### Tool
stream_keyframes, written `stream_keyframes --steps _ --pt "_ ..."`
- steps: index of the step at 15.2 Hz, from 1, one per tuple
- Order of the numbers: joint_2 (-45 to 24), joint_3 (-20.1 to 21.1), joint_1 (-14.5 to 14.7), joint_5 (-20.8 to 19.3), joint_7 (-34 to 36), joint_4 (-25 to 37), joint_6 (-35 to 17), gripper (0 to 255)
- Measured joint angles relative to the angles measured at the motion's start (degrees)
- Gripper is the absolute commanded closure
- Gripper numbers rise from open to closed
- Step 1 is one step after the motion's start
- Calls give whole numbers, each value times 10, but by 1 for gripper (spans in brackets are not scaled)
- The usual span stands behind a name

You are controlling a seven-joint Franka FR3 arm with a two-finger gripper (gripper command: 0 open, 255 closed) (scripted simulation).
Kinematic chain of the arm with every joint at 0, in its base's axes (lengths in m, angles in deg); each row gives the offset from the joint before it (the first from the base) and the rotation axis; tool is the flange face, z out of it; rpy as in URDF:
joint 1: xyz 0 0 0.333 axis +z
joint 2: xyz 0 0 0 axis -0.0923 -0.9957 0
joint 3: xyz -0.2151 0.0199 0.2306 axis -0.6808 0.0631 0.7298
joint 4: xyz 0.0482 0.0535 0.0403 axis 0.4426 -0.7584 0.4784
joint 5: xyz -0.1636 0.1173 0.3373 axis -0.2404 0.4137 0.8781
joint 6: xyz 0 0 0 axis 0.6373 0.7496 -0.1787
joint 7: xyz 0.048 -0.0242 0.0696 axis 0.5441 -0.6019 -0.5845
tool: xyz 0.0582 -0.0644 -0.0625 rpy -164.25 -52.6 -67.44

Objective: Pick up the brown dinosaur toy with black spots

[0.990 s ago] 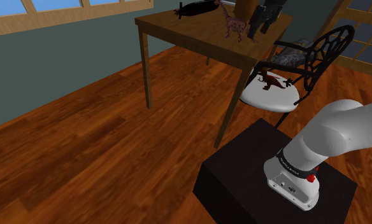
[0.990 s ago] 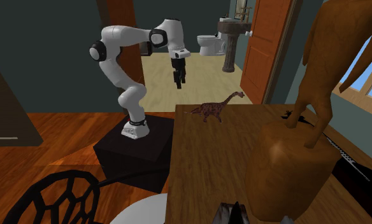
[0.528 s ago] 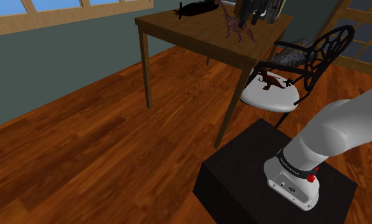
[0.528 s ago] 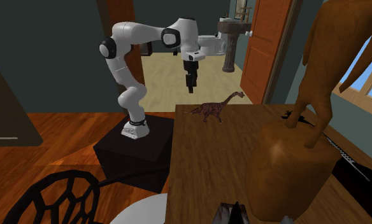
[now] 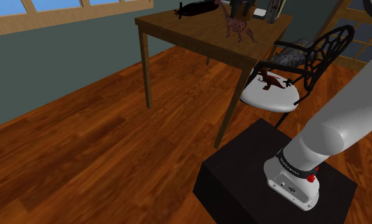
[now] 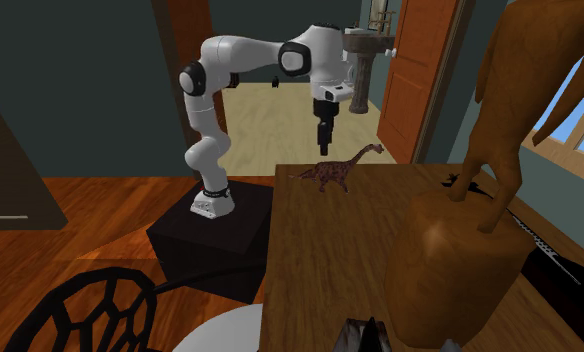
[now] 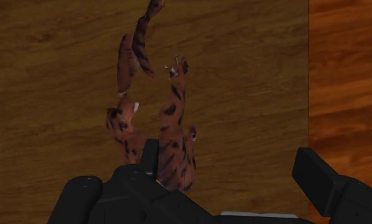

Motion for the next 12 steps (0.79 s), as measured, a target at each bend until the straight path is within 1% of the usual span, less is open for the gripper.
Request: stream_keyframes --steps 2,5,6,8,12 --pt "-53 -7 -8 13 -12 64 18 0" --pt "-153 -18 -28 38 -32 198 61 0" --pt "-168 -18 -31 42 -33 217 67 0" --pt "-174 -18 -32 43 -34 217 62 0" --pt "-166 -17 -29 41 -34 178 31 0"
